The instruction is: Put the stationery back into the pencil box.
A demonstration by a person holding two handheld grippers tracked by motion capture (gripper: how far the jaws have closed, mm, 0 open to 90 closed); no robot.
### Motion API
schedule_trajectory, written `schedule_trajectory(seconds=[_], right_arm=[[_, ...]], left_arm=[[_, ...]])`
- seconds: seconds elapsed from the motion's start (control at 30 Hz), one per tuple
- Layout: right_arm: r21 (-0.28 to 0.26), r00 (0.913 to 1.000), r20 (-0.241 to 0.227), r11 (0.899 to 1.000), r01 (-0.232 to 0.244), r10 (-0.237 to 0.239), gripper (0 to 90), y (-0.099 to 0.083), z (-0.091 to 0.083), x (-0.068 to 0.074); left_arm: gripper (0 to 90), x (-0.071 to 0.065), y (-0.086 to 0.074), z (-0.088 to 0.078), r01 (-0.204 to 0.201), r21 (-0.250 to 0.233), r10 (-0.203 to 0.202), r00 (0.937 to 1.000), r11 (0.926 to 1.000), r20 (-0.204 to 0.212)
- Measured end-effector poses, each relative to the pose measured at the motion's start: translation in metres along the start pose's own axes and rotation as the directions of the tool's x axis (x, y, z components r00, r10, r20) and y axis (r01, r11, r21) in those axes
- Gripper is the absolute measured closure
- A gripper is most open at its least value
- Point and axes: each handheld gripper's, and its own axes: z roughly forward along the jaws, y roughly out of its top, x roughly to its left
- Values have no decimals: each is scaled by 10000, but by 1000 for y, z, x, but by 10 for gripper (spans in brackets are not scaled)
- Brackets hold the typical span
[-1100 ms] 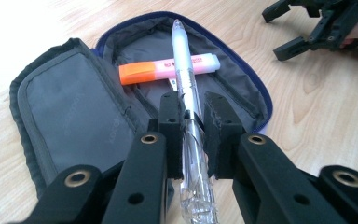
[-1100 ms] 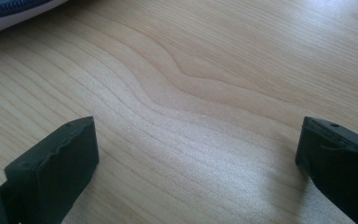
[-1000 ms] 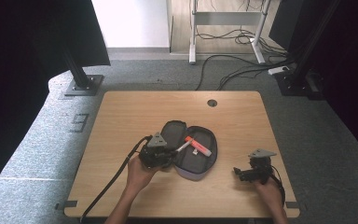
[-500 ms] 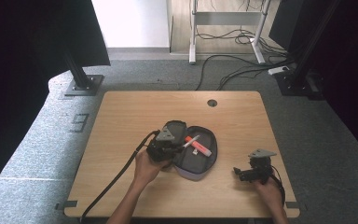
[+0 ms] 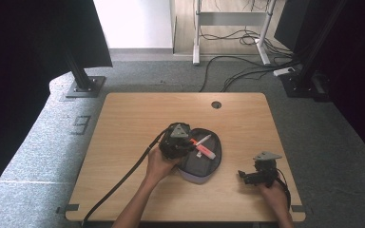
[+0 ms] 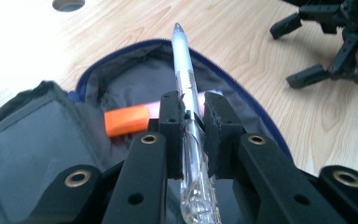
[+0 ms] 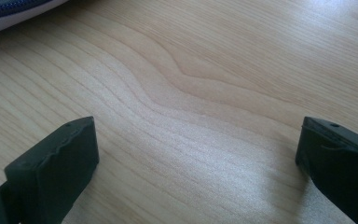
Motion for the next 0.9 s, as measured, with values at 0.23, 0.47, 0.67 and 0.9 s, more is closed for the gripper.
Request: schedule_trajectory(seconds=[0.23, 0.47, 0.67, 0.9], right_arm=[[3, 10000, 1, 10000, -9, 9, 0, 0, 0, 0], [-1, 10000, 0, 10000, 4, -4, 0, 0, 0, 0], [-1, 10000, 1, 10000, 1, -1, 0, 0, 0, 0], [2, 10000, 2, 10000, 9, -9, 0, 0, 0, 0]], left_arm=[[780, 1, 4, 14, -92, 42, 92, 9999, 9999, -134], [779, 2, -2, 28, -38, 153, 41, 9998, 9999, -198], [778, 2, -7, 38, -22, 209, 26, 9997, 9998, -234], [778, 2, -13, 48, -23, 407, 37, 9994, 9992, -333]])
